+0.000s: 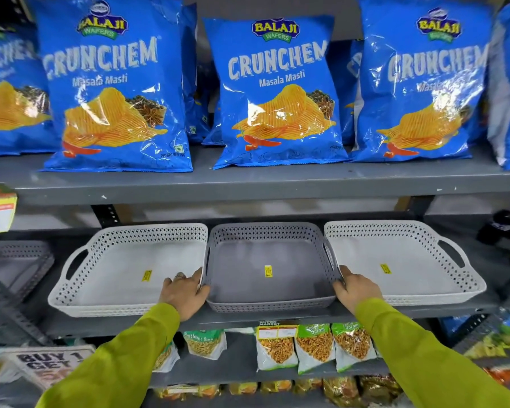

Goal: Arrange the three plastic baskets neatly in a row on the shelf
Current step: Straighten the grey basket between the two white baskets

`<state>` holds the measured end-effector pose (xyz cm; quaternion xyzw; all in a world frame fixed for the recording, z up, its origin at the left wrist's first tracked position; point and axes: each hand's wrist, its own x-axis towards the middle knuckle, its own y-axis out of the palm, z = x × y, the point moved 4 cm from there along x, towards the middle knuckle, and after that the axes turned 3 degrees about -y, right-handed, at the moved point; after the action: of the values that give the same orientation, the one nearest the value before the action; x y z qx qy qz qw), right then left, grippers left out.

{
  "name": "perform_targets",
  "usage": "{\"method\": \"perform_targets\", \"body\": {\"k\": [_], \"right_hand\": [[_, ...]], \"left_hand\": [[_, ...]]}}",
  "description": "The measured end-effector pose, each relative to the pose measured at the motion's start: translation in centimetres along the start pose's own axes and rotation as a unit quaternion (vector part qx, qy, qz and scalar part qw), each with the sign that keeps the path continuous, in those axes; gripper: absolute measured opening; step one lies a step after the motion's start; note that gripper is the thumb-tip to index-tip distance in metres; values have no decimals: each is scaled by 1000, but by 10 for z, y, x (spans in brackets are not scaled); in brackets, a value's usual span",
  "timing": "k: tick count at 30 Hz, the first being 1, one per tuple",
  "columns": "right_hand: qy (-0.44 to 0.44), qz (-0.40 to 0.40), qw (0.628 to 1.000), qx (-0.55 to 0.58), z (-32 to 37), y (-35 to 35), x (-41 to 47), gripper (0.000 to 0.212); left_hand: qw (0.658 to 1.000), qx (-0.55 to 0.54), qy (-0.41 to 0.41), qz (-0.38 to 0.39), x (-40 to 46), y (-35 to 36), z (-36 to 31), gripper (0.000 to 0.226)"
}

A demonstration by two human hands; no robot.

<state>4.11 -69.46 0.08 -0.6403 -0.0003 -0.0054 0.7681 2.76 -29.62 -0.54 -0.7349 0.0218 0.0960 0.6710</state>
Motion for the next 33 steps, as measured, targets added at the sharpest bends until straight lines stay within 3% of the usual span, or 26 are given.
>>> {"method": "perform_targets", "body": {"k": [33], "right_hand": [[3, -8, 1000, -21, 8, 1, -11, 37]], "left_hand": [[999, -30, -20, 4, -11, 6, 4, 58]]}}
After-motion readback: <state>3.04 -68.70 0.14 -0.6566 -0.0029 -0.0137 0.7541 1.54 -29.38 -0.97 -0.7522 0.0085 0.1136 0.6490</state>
